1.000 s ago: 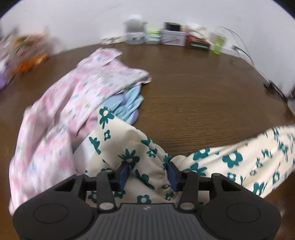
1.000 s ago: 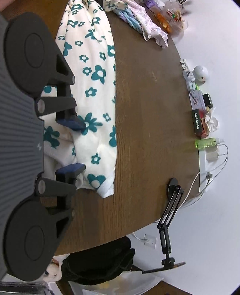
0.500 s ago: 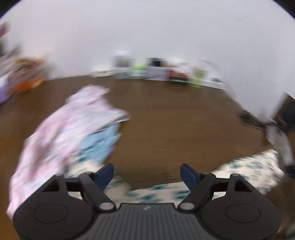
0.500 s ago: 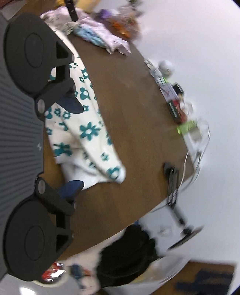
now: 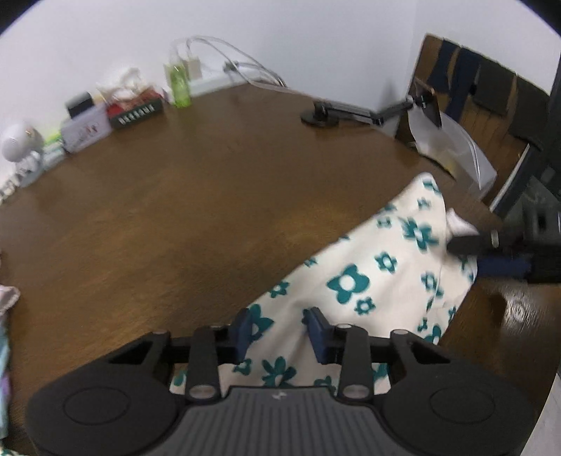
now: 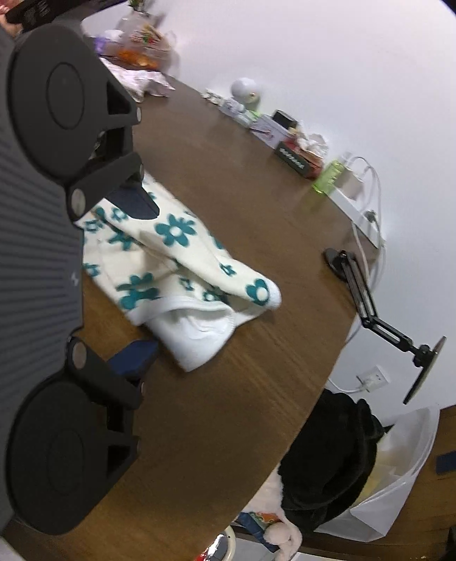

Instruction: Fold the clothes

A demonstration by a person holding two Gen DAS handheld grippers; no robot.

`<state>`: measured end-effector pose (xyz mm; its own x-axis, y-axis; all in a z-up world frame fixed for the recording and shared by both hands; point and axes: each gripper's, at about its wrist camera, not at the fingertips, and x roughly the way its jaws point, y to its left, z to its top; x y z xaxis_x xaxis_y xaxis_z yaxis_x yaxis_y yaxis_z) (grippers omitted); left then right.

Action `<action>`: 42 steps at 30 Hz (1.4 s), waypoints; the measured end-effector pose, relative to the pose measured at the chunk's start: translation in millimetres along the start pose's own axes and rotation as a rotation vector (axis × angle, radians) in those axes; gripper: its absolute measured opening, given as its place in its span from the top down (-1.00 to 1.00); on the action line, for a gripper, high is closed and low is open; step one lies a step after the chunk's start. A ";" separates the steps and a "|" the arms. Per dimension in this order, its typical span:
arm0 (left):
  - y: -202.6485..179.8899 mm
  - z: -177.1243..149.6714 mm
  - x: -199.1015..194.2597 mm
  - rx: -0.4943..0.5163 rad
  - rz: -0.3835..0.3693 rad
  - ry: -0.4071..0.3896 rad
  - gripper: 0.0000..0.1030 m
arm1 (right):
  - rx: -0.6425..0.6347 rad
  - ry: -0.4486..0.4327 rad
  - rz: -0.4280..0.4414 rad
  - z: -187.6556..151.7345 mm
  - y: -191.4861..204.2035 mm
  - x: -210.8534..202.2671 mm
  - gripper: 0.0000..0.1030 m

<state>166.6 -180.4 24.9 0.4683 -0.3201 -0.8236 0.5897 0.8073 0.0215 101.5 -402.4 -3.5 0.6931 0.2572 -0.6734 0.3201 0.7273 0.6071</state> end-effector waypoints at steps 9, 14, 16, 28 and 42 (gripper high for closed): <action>-5.2 -16.2 -9.2 0.056 -0.012 -0.060 0.39 | 0.087 -0.051 0.024 6.0 1.8 18.0 -0.16; -17.2 -23.0 -12.8 0.138 0.031 -0.116 0.40 | 0.118 -0.053 0.032 2.9 -2.4 23.5 0.51; -20.0 -24.3 -16.6 0.150 0.021 -0.117 0.40 | 0.124 -0.065 0.046 0.0 -5.6 21.7 0.60; 44.1 -59.2 -82.8 -0.047 0.005 -0.155 0.35 | -0.369 -0.249 -0.044 -28.0 62.8 -26.3 0.70; 92.1 -94.3 -77.5 -0.170 -0.066 -0.094 0.38 | -1.195 -0.177 -0.061 -139.5 198.8 -27.1 0.70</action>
<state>122.6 -34.5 37.2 0.4959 -0.4138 -0.7635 0.5055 0.8524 -0.1337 56.2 -176.0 76.7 0.8062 0.1796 -0.5637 -0.3793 0.8882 -0.2594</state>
